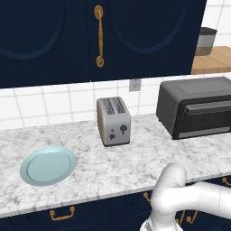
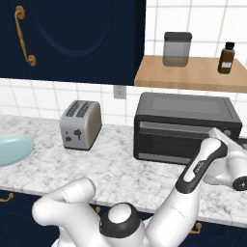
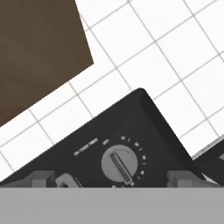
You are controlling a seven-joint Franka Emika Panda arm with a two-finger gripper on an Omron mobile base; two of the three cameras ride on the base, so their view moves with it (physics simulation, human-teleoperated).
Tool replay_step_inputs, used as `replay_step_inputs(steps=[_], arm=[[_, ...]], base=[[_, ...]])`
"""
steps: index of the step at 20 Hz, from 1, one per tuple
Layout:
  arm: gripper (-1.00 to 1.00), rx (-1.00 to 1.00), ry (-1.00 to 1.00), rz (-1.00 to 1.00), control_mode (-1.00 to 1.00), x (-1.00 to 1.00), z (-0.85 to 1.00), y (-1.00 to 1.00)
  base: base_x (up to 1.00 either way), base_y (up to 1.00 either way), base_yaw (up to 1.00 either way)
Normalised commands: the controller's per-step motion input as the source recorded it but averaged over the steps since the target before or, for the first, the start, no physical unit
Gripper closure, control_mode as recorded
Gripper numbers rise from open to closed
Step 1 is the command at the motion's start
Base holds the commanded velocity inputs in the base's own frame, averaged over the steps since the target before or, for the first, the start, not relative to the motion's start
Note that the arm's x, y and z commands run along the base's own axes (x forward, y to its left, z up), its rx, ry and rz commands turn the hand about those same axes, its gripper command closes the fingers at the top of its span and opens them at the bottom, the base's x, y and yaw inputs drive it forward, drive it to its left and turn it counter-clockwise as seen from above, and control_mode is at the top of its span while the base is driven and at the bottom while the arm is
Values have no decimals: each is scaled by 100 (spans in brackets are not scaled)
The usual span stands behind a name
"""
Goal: Pick up the kebab skewer and baguette bread, and place them inside the toaster oven. Close the toaster oven door and start by setting the timer.
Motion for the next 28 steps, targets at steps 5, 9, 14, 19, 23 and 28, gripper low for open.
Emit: replay_step_inputs(steps=[5, 9, 14, 19, 23, 28], arm=[[-100, 2, 0, 0, -100, 11, -2, -13], [-100, 0, 3, 0, -100, 7, -9, 1], [-100, 0, 3, 0, -100, 14, -3, 10], [-100, 0, 1, 0, -100, 17, 0, 5], [-100, 0, 0, 0, -100, 18, 0, 0], [-100, 0, 0, 0, -100, 0, 0, 0]], base=[[0, 0, 0], [0, 0, 0], [0, 0, 0], [0, 0, 0], [0, 0, 0], [0, 0, 0]])
